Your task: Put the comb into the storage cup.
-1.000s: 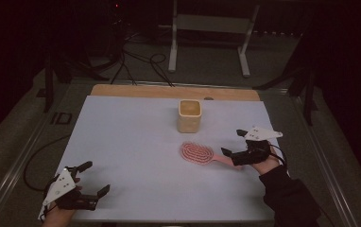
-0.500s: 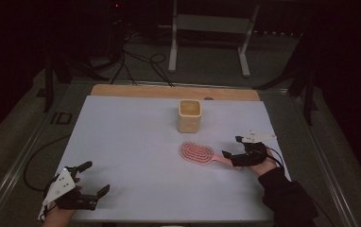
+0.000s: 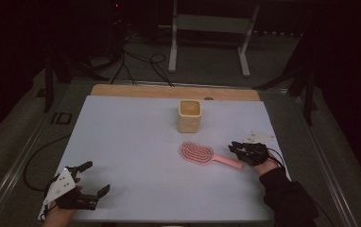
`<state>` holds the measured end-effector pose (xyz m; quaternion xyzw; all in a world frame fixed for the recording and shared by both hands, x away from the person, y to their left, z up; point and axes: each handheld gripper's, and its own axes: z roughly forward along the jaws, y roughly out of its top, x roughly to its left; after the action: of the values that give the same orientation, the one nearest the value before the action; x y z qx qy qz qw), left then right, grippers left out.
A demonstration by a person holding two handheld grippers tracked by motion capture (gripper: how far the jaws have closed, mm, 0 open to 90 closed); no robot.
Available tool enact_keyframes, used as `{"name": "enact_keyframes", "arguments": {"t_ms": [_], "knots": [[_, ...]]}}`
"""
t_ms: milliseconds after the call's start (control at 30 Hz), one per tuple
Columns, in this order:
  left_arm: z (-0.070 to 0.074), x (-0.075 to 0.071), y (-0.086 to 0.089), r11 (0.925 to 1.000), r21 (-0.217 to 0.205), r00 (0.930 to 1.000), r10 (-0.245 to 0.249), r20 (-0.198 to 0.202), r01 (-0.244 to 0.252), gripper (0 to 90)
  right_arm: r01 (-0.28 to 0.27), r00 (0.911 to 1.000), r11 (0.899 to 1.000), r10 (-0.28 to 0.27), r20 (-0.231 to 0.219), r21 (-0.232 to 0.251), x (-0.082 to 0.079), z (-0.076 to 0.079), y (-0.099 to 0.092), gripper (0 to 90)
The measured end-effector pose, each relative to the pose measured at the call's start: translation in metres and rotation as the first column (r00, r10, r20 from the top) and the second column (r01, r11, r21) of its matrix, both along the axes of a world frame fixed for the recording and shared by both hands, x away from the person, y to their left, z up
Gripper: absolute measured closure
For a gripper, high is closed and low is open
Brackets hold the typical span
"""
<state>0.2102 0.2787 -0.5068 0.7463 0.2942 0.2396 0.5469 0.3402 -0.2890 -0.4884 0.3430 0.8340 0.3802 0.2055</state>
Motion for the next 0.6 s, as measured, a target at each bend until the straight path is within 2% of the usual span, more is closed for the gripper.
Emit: {"name": "enact_keyframes", "arguments": {"t_ms": [67, 100, 367, 500, 600], "knots": [[0.000, 0.000, 0.000, 1.0000, -0.004, 1.0000, 0.001, 0.002, -0.001, 0.0, -0.005, 0.9999, 1.000, 0.005, -0.015, -0.028, 0.001, -0.001, 0.000, 87.5], [0.000, 0.000, 0.000, 1.0000, -0.005, 1.0000, 0.001, 0.001, -0.001, 0.0, -0.009, 0.9998, 0.999, 0.008, -0.017, -0.042, 0.001, -0.002, 0.000, 89.7], [0.000, 0.000, 0.000, 1.0000, 0.000, 1.0000, 0.001, -0.002, -0.001, 0.0, -0.043, 0.9971, 0.993, 0.036, -0.067, -0.106, 0.001, -0.007, 0.003, 90.0], [0.000, 0.000, 0.000, 1.0000, -0.001, 1.0000, -0.002, -0.001, 0.002, 0.0, -0.068, 0.9949, 0.988, 0.056, -0.083, -0.142, 0.000, -0.010, 0.005, 90.0], [0.000, 0.000, 0.000, 1.0000, -0.005, 1.0000, -0.001, -0.001, 0.001, 0.0, -0.071, 0.9940, 0.987, 0.058, -0.093, -0.145, 0.000, -0.011, 0.004, 90.0]]}}
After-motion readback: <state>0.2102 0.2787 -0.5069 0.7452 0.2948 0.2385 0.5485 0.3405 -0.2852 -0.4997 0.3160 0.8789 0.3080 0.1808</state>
